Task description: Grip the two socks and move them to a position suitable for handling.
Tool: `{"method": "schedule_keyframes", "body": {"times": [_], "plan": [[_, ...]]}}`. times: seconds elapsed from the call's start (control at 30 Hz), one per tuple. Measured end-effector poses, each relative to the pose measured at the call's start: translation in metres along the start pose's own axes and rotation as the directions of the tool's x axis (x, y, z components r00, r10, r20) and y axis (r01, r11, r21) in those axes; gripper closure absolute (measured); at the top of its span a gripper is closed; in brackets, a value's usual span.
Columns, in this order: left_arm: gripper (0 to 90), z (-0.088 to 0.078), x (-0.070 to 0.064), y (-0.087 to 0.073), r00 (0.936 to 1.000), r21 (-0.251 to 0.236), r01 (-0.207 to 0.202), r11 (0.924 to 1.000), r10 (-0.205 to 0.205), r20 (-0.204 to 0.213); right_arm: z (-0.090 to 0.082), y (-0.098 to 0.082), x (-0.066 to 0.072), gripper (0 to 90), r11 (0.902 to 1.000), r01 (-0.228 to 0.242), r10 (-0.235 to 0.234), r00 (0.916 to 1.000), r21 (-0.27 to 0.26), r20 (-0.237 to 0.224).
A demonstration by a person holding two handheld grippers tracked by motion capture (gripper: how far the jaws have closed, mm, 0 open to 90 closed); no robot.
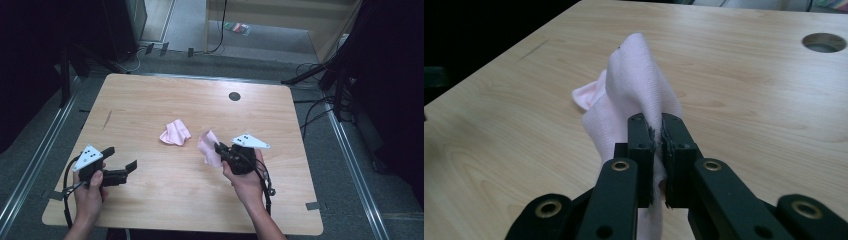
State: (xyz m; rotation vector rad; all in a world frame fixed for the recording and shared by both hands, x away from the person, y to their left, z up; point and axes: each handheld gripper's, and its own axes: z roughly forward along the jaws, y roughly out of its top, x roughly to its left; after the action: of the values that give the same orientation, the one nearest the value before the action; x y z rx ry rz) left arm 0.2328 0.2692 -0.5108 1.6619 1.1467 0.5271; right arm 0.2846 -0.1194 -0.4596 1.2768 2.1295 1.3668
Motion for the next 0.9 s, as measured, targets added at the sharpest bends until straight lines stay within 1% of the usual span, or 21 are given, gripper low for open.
{"method": "schedule_keyframes", "body": {"times": [0.1, 0.13, 0.27, 0.3, 0.33, 0.37, 0.43, 0.47, 0.5, 0.53, 0.57, 0.6, 0.63, 0.67, 0.7, 0.73, 0.77, 0.8, 0.83, 0.87, 0.9], "plan": [[0.4, 0.007, -0.016, 0.005, 0.9986, 0.007, -0.047, 0.9989, 0.047, 0.023, 0.001, -0.002, 0.012, 86.0, 0.9999, -0.006, 0.007, 0.9994, 0.013, -0.034], [0.4, 0.008, -0.02, 0.006, 0.998, 0.003, -0.055, 0.9985, 0.055, 0.033, 0.002, -0.003, 0.019, 86.0, 0.9997, -0.008, 0.009, 0.9987, 0.023, -0.05], [0.4, 0.011, -0.031, 0.011, 0.9957, -0.009, -0.067, 0.9977, 0.068, 0.064, 0.005, -0.008, 0.036, 86.0, 0.9992, -0.018, 0.021, 0.9956, 0.037, -0.091], [0.5, 0.012, -0.034, 0.012, 0.995, -0.012, -0.065, 0.9978, 0.066, 0.075, 0.007, -0.012, 0.044, 86.0, 0.9988, -0.016, 0.021, 0.9935, 0.045, -0.112], [0.5, 0.014, -0.036, 0.012, 0.9943, -0.014, -0.067, 0.9977, 0.068, 0.082, 0.007, -0.012, 0.044, 86.0, 0.9988, -0.016, 0.021, 0.9935, 0.045, -0.112], [0.5, 0.016, -0.039, 0.013, 0.9931, -0.015, -0.07, 0.9974, 0.071, 0.093, 0.01, -0.017, 0.052, 86.0, 0.9983, -0.016, 0.024, 0.991, 0.056, -0.132], [0.4, 0.018, -0.042, 0.013, 0.9921, -0.016, -0.073, 0.9972, 0.074, 0.101, 0.012, -0.019, 0.055, 86.0, 0.9979, -0.015, 0.023, 0.9904, 0.063, -0.136], [0.5, 0.019, -0.044, 0.013, 0.9912, -0.014, -0.077, 0.9969, 0.078, 0.107, 0.015, -0.023, 0.058, 86.0, 0.997, -0.02, 0.03, 0.9889, 0.075, -0.146], [0.5, 0.021, -0.046, 0.013, 0.9899, -0.007, -0.086, 0.9963, 0.086, 0.113, 0.017, -0.027, 0.06, 85.9, 0.9952, -0.035, 0.049, 0.9861, 0.091, -0.159], [0.5, 0.022, -0.047, 0.012, 0.9901, -0.006, -0.086, 0.9963, 0.086, 0.111, 0.021, -0.032, 0.06, 86.0, 0.9908, -0.069, 0.09, 0.9794, 0.117, -0.181], [0.5, 0.026, -0.049, 0.012, 0.9902, -0.001, -0.095, 0.9955, 0.094, 0.103, 0.026, -0.039, 0.059, 85.9, 0.9865, -0.09, 0.115, 0.9753, 0.137, -0.189], [0.5, 0.026, -0.049, 0.012, 0.9902, -0.001, -0.095, 0.9955, 0.094, 0.103, 0.026, -0.039, 0.059, 85.9, 0.9865, -0.09, 0.115, 0.9753, 0.137, -0.189], [0.5, 0.029, -0.051, 0.012, 0.9894, 0.002, -0.104, 0.9946, 0.103, 0.102, 0.033, -0.047, 0.056, 85.2, 0.9796, -0.117, 0.145, 0.9741, 0.163, -0.173], [0.5, 0.032, -0.052, 0.012, 0.9888, 0.003, -0.105, 0.9945, 0.104, 0.107, 0.033, -0.047, 0.056, 85.2, 0.9796, -0.117, 0.145, 0.9741, 0.163, -0.173], [0.5, 0.035, -0.053, 0.012, 0.9888, 0.003, -0.1, 0.995, 0.099, 0.112, 0.04, -0.054, 0.048, 75.3, 0.9737, -0.142, 0.166, 0.9775, 0.179, -0.13], [0.5, 0.037, -0.054, 0.013, 0.9889, 0.005, -0.097, 0.9953, 0.096, 0.113, 0.04, -0.054, 0.048, 75.3, 0.9737, -0.142, 0.166, 0.9775, 0.179, -0.13], [0.5, 0.043, -0.055, 0.013, 0.9897, 0.013, -0.092, 0.9957, 0.09, 0.112, 0.045, -0.059, 0.04, 55.0, 0.9728, -0.153, 0.167, 0.9838, 0.174, -0.066], [0.5, 0.043, -0.055, 0.013, 0.9897, 0.013, -0.092, 0.9957, 0.09, 0.112, 0.045, -0.059, 0.04, 55.0, 0.9728, -0.153, 0.167, 0.9838, 0.174, -0.066], [0.5, 0.046, -0.056, 0.013, 0.99, 0.017, -0.089, 0.9959, 0.087, 0.112, 0.045, -0.06, 0.037, 51.5, 0.9749, -0.145, 0.154, 0.9872, 0.169, -0.042], [0.5, 0.048, -0.057, 0.012, 0.9906, 0.02, -0.083, 0.9963, 0.08, 0.111, 0.043, -0.061, 0.034, 47.9, 0.9789, -0.136, 0.139, 0.9903, 0.153, -0.009], [0.5, 0.05, -0.057, 0.012, 0.9911, 0.024, -0.08, 0.9965, 0.077, 0.109, 0.036, -0.062, 0.033, 46.5, 0.9836, -0.134, 0.136, 0.9907, 0.121, -0.01]]}}
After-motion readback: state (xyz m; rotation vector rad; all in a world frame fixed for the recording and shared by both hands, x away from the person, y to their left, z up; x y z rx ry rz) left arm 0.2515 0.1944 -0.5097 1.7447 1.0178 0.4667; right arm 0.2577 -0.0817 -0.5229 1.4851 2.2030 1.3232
